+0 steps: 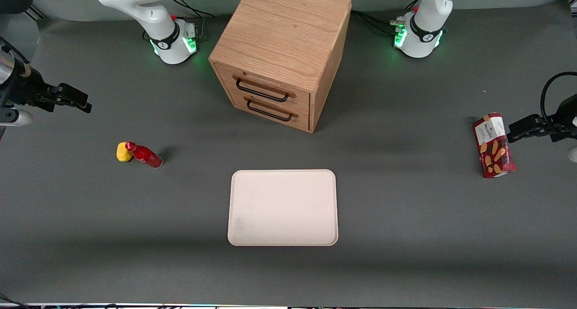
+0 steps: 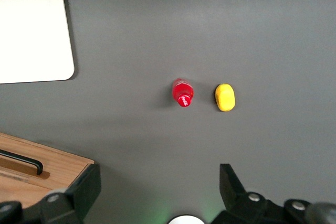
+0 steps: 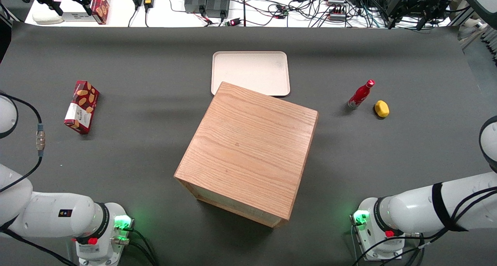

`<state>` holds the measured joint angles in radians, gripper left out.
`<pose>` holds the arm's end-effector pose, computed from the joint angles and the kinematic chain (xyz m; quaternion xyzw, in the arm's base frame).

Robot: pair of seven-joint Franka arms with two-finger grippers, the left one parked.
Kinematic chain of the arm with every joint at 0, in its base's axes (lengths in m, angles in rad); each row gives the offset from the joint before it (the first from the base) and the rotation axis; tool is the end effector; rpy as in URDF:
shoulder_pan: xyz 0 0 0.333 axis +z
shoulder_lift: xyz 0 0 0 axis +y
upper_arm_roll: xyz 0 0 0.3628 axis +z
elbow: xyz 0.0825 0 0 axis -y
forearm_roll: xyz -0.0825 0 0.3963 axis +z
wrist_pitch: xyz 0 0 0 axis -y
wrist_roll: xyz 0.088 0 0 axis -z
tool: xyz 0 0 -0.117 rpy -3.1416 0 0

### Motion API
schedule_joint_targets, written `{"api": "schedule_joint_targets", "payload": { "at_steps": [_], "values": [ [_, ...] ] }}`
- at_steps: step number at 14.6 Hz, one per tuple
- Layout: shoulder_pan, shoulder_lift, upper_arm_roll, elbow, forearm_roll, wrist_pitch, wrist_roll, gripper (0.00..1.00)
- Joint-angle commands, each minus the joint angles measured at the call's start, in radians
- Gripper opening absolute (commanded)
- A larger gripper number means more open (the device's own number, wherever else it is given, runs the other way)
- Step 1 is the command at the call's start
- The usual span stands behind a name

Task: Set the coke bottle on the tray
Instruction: 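Move the open right gripper down over the red Coca-Cola bottle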

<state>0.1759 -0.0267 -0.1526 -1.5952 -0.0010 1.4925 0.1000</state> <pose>0.5477 0.0114 0.6578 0.9985 -0.0382 -0.0382 0.0008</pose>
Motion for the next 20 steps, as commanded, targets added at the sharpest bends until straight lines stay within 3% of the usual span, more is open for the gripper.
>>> {"api": "schedule_joint_targets", "payload": {
  "at_steps": [1,7,12,20],
  "values": [
    [-0.007,0.011,0.011,0.021,-0.010,-0.020,0.021,1.00],
    [-0.009,0.018,0.005,-0.038,-0.010,0.017,-0.061,1.00],
    [-0.009,-0.061,-0.025,-0.319,-0.022,0.234,-0.112,1.00],
    [-0.007,0.002,-0.025,-0.638,-0.024,0.684,-0.152,1.00]
  ]
}}
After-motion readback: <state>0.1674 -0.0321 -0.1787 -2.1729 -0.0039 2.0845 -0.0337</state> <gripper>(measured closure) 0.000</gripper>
